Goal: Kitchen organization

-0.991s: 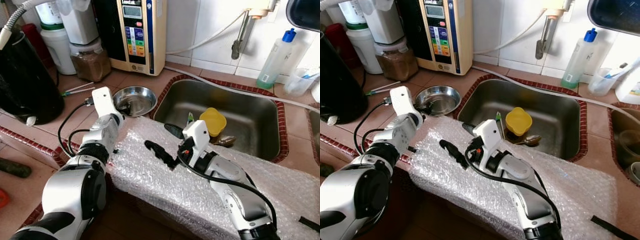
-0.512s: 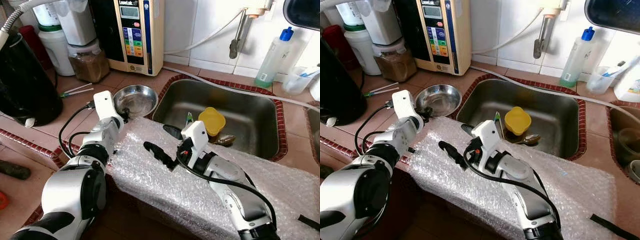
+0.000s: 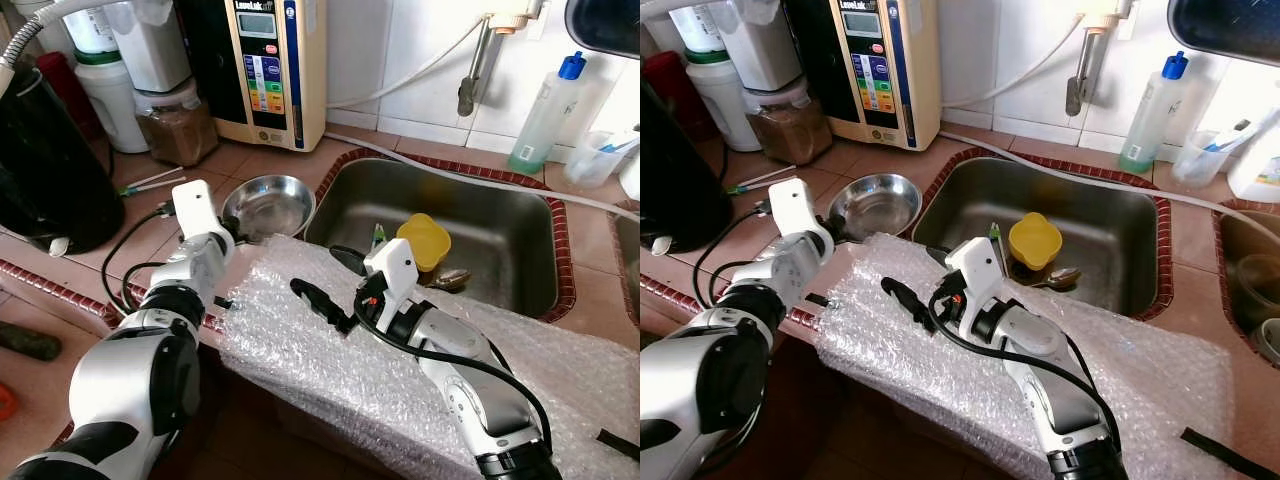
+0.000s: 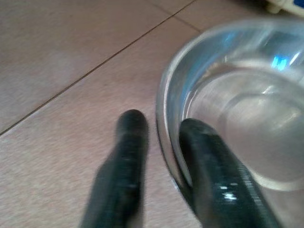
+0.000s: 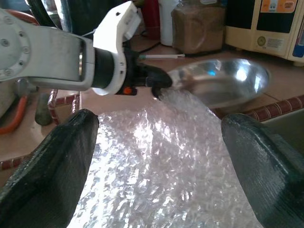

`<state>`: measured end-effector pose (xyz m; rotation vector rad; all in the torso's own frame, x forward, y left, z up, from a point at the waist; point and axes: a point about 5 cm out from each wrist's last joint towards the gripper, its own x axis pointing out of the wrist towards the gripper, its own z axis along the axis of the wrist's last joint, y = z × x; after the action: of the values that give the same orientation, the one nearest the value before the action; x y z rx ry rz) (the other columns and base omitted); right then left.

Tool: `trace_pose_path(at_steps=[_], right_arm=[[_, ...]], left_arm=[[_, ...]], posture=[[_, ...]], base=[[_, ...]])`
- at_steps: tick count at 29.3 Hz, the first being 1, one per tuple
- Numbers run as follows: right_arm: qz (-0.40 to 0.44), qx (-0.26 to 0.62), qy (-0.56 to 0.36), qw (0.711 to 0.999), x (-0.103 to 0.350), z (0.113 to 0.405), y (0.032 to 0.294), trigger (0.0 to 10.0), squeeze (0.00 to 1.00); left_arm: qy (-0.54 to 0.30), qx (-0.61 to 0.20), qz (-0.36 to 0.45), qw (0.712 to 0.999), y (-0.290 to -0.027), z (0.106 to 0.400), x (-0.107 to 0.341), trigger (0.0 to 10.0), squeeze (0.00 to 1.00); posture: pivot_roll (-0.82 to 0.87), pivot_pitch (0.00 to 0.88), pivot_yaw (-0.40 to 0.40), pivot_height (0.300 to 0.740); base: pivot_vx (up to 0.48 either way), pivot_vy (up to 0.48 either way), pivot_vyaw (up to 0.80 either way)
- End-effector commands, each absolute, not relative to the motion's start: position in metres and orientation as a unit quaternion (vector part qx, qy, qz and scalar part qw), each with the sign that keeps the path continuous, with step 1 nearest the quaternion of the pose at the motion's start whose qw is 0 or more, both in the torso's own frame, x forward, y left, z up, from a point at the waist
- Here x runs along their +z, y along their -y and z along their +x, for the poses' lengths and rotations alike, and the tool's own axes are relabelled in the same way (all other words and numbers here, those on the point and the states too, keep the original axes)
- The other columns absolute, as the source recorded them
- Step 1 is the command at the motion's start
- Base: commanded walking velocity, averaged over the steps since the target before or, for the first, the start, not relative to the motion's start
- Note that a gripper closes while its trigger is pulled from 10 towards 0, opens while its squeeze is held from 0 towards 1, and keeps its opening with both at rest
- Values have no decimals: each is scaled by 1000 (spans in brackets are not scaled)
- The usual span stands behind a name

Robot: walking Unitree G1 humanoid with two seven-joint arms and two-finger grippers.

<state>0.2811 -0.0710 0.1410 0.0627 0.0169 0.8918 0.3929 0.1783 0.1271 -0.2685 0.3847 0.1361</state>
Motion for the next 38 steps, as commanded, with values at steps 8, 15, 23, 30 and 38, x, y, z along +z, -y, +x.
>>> trace_pose_path(at_steps=[8, 15, 23, 30, 38], right_arm=[[22, 431, 5, 902, 146, 288, 70, 10000, 373], [19, 434, 4, 901, 144, 290, 70, 10000, 376], [14, 436, 4, 900, 144, 292, 70, 10000, 376], [11, 441, 3, 898, 144, 293, 70, 10000, 376], [1, 415, 3, 910, 143, 305, 70, 10000, 373]], left_arm=[[-218, 91, -119, 964, -204, 382, 112, 0, 0], [-222, 98, -116, 963, -218, 376, 106, 0, 0], [-192, 84, -96, 973, -218, 378, 116, 0, 0], [-149, 86, -84, 982, -210, 375, 121, 0, 0], [-76, 72, -83, 991, -197, 371, 132, 0, 0]], posture=[[29, 0, 86, 740], [39, 0, 75, 740], [47, 0, 60, 740], [48, 0, 44, 740], [61, 0, 21, 740]], base=[[0, 0, 0], [0, 0, 0], [0, 0, 0], [0, 0, 0], [0, 0, 0]])
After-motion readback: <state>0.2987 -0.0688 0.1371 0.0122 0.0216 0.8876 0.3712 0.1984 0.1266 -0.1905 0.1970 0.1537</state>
